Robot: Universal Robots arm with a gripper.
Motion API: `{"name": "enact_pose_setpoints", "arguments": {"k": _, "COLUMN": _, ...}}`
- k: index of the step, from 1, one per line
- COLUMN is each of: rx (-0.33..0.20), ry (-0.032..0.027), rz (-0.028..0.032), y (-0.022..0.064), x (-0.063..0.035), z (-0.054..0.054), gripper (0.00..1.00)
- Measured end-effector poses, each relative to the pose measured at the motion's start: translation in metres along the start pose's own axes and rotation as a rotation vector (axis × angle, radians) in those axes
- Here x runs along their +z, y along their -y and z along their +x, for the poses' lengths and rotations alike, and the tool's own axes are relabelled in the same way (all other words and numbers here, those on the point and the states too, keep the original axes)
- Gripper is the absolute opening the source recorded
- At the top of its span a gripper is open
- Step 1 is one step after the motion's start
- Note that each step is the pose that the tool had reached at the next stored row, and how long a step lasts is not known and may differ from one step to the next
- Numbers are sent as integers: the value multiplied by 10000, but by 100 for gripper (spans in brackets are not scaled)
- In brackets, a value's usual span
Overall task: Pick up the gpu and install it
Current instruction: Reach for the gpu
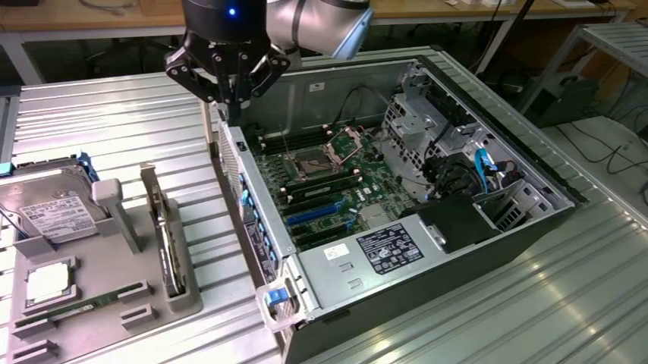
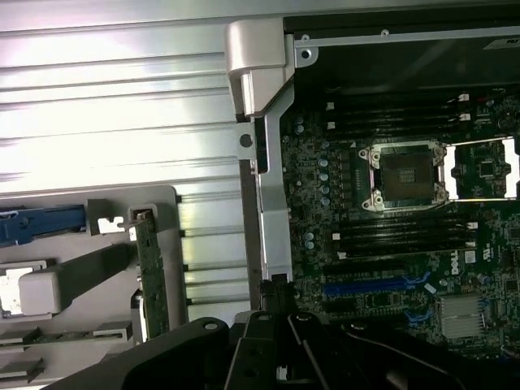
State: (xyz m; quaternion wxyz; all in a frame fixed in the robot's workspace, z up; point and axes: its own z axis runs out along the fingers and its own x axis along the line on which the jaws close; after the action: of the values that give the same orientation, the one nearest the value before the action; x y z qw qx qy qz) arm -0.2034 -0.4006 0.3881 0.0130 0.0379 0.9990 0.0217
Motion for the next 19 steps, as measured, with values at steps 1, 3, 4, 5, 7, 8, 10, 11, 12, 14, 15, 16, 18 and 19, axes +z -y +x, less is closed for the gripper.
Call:
{"name": "enact_pose_setpoints", "arguments": {"k": 1, "rx": 0, "ry": 0, "rz": 0, "y": 2, "x": 1, "z": 16, "gripper": 11}}
{"name": "enact_pose_setpoints", "arguments": {"k": 3, "rx": 0, "ry": 0, "rz": 0, "y": 7, "x": 3, "z": 53, "gripper": 11}}
{"name": "enact_pose_setpoints", "arguments": {"k": 4, "rx": -1, "ry": -1, "rz": 0, "y": 9, "x": 4, "z": 72, "gripper": 11}}
{"name": "enact_pose_setpoints", "arguments": {"k": 5, "rx": 0, "ry": -1, "rz": 0, "y": 11, "x": 5, "z": 89, "gripper": 11}}
{"name": "enact_pose_setpoints", "arguments": {"k": 7, "rx": -1, "ry": -1, "rz": 0, "y": 14, "x": 7, "z": 115, "gripper": 11}}
{"name": "enact_pose_setpoints", "arguments": {"k": 8, "rx": 0, "ry": -1, "rz": 0, "y": 16, "x": 7, "z": 129, "gripper": 11}}
{"name": "enact_pose_setpoints", "arguments": {"k": 10, "rx": -1, "ry": -2, "rz": 1, "y": 23, "x": 8, "z": 163, "gripper": 11}}
{"name": "enact_pose_setpoints", "arguments": {"k": 11, "rx": -1, "ry": -2, "rz": 0, "y": 25, "x": 9, "z": 173, "gripper": 11}}
{"name": "enact_pose_setpoints", "arguments": {"k": 12, "rx": 0, "ry": -3, "rz": 1, "y": 29, "x": 9, "z": 187, "gripper": 11}}
{"name": "enact_pose_setpoints", "arguments": {"k": 14, "rx": -1, "ry": -4, "rz": 0, "y": 35, "x": 11, "z": 221, "gripper": 11}}
{"name": "enact_pose_setpoints", "arguments": {"k": 15, "rx": 0, "ry": -4, "rz": 0, "y": 37, "x": 12, "z": 235, "gripper": 11}}
{"name": "enact_pose_setpoints", "arguments": {"k": 16, "rx": 0, "ry": -4, "rz": 0, "y": 39, "x": 12, "z": 245, "gripper": 11}}
{"name": "enact_pose_setpoints", "arguments": {"k": 18, "rx": 0, "ry": -5, "rz": 1, "y": 45, "x": 13, "z": 266, "gripper": 11}}
{"name": "enact_pose_setpoints", "arguments": {"k": 19, "rx": 0, "ry": -5, "rz": 1, "y": 48, "x": 13, "z": 277, "gripper": 11}}
